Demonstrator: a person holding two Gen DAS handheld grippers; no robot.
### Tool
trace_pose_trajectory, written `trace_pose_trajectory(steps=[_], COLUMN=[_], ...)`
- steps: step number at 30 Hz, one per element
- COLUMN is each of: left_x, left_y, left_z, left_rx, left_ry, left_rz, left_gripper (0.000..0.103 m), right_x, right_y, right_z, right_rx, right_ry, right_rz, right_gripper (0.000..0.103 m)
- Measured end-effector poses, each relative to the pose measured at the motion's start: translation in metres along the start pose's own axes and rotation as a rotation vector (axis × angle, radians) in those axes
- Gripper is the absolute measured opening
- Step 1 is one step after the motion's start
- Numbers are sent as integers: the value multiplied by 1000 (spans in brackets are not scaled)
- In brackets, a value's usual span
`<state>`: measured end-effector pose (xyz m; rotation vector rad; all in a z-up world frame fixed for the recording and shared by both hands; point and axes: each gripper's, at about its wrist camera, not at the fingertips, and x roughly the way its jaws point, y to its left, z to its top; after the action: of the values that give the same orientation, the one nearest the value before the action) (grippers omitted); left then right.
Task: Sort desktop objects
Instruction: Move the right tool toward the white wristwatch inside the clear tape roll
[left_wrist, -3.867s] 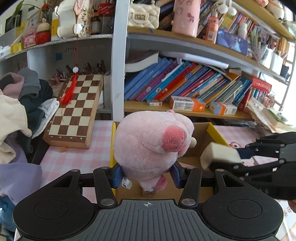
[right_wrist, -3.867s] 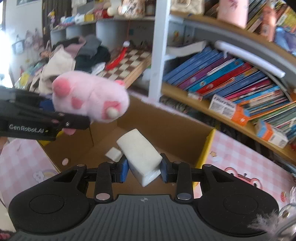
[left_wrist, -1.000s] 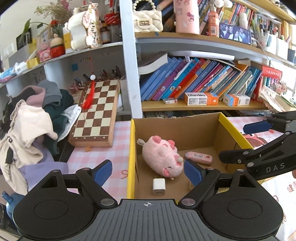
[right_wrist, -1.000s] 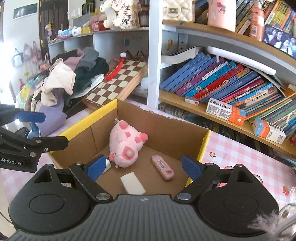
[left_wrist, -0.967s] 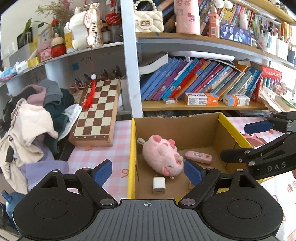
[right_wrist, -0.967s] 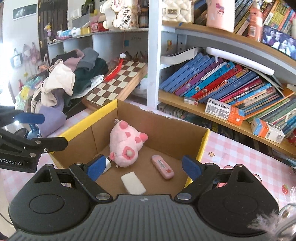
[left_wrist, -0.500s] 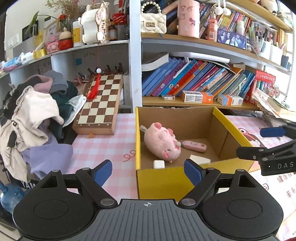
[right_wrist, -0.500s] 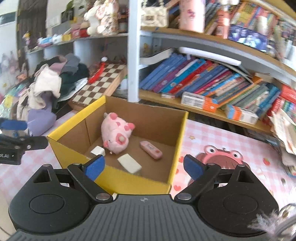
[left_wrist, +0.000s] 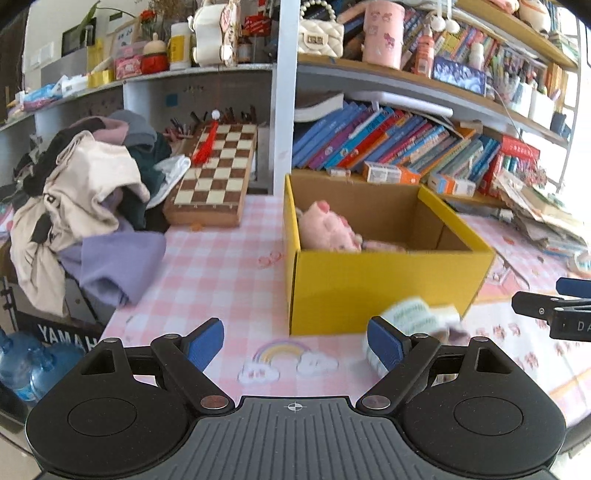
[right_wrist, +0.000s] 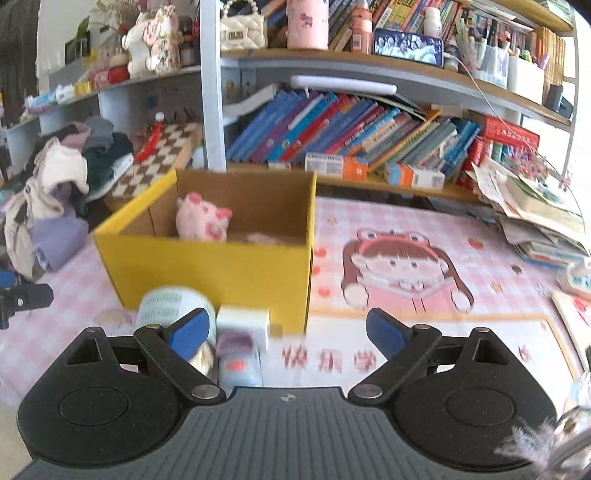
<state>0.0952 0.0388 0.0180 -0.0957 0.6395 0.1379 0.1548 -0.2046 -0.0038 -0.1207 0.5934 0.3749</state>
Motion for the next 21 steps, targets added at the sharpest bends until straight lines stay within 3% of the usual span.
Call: trace_pose_trajectory(steps=[13,21], left_x=[-14,-13], left_y=[-15,-27], left_z=[-38,-48], left_rx=[124,201], left_ry=[61,82], left_rz=[-31,-68], left_gripper=[92,92], right_x=[-15,-13], right_y=[39,68], right_z=[-47,-61], right_rx=[-54,-171], right_ry=[74,107], right_rz=[-3,4], right_gripper=[93,93])
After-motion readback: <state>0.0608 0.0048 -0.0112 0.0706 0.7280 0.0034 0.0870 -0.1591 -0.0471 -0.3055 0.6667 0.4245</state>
